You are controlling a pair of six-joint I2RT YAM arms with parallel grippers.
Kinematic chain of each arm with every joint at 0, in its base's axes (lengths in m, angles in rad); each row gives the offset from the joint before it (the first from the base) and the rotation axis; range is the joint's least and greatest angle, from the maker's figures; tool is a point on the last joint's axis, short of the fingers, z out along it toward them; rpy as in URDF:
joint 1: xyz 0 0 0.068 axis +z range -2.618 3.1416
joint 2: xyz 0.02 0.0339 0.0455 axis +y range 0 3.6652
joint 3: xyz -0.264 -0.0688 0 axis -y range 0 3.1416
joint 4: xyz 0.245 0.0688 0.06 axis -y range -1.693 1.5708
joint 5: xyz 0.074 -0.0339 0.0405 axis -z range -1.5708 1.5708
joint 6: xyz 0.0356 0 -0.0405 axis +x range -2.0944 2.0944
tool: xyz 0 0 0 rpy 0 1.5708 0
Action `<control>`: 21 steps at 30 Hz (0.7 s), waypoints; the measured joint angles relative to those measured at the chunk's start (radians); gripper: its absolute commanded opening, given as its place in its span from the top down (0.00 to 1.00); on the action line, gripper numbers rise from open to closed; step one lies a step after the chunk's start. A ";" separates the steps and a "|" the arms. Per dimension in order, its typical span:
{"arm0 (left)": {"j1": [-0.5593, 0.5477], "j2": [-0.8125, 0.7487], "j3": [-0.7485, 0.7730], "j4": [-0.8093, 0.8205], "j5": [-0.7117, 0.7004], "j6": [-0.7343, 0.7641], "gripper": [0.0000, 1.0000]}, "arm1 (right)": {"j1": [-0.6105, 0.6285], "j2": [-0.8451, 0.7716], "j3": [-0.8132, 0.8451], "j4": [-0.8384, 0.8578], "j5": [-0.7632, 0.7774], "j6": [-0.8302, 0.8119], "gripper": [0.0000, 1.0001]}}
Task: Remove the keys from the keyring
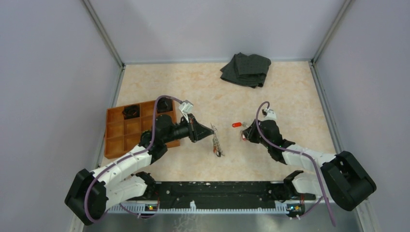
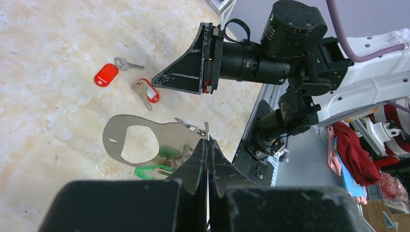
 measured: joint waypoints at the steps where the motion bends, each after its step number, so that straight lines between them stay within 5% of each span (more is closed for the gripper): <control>1: 0.000 0.000 0.000 -0.002 -0.001 0.000 1.00 | 0.000 0.000 0.000 0.000 0.000 -0.002 0.76; 21: 0.003 0.000 0.000 -0.033 -0.053 0.005 1.00 | 0.000 -0.147 0.097 -0.186 0.017 -0.087 0.33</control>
